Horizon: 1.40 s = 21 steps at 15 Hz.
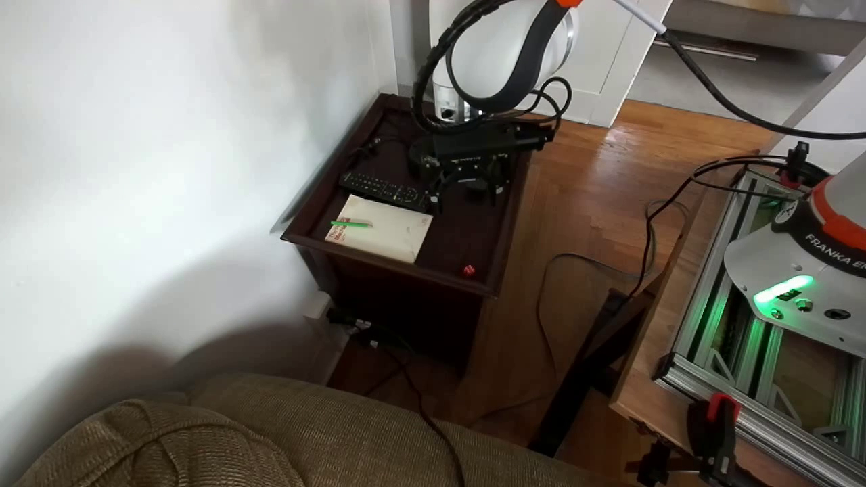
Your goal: Pick up the orange dice and drop it in the middle of the worktop
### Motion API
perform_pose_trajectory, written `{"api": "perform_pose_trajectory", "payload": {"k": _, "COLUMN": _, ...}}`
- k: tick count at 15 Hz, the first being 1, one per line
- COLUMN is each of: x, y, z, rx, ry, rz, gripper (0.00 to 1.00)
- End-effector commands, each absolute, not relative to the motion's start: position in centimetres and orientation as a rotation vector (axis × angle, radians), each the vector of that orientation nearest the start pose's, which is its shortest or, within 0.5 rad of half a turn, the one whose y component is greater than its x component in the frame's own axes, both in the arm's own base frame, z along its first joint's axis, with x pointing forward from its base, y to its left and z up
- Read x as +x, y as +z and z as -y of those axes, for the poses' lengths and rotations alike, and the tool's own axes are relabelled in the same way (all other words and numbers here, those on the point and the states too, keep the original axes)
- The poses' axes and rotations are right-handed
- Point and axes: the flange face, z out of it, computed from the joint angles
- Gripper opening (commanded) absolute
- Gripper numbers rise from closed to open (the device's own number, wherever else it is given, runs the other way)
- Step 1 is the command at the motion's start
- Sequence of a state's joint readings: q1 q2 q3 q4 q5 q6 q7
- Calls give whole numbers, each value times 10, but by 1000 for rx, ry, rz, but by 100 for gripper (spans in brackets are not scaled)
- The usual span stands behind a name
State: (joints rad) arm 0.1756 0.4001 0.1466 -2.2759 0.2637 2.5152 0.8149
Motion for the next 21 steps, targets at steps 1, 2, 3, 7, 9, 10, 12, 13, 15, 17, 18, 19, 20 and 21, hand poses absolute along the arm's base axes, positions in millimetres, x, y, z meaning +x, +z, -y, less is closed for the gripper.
{"api": "perform_pose_trajectory", "payload": {"k": 1, "x": 485, "y": 141, "z": -165, "rx": -2837, "ry": 457, "rz": -1038, "gripper": 100}}
{"api": "perform_pose_trajectory", "payload": {"k": 2, "x": 484, "y": 134, "z": -164, "rx": -2838, "ry": 476, "rz": -1037, "gripper": 100}}
{"api": "perform_pose_trajectory", "payload": {"k": 3, "x": 483, "y": 130, "z": -164, "rx": -2831, "ry": 496, "rz": -1027, "gripper": 100}}
{"api": "perform_pose_trajectory", "payload": {"k": 7, "x": 481, "y": 115, "z": -171, "rx": -2791, "ry": 567, "rz": -966, "gripper": 100}}
{"api": "perform_pose_trajectory", "payload": {"k": 9, "x": 479, "y": 109, "z": -177, "rx": -2782, "ry": 589, "rz": -933, "gripper": 100}}
{"api": "perform_pose_trajectory", "payload": {"k": 10, "x": 479, "y": 106, "z": -179, "rx": -2778, "ry": 598, "rz": -920, "gripper": 100}}
{"api": "perform_pose_trajectory", "payload": {"k": 12, "x": 478, "y": 100, "z": -184, "rx": -2768, "ry": 617, "rz": -907, "gripper": 100}}
{"api": "perform_pose_trajectory", "payload": {"k": 13, "x": 477, "y": 97, "z": -186, "rx": -2763, "ry": 626, "rz": -900, "gripper": 100}}
{"api": "perform_pose_trajectory", "payload": {"k": 15, "x": 476, "y": 92, "z": -189, "rx": -2755, "ry": 644, "rz": -896, "gripper": 100}}
{"api": "perform_pose_trajectory", "payload": {"k": 17, "x": 475, "y": 87, "z": -191, "rx": -2750, "ry": 662, "rz": -895, "gripper": 96}}
{"api": "perform_pose_trajectory", "payload": {"k": 18, "x": 475, "y": 84, "z": -192, "rx": -2748, "ry": 668, "rz": -894, "gripper": 83}}
{"api": "perform_pose_trajectory", "payload": {"k": 19, "x": 475, "y": 82, "z": -192, "rx": -2745, "ry": 679, "rz": -895, "gripper": 74}}
{"api": "perform_pose_trajectory", "payload": {"k": 20, "x": 474, "y": 80, "z": -192, "rx": -2745, "ry": 689, "rz": -895, "gripper": 70}}
{"api": "perform_pose_trajectory", "payload": {"k": 21, "x": 475, "y": 78, "z": -192, "rx": -2743, "ry": 698, "rz": -896, "gripper": 63}}
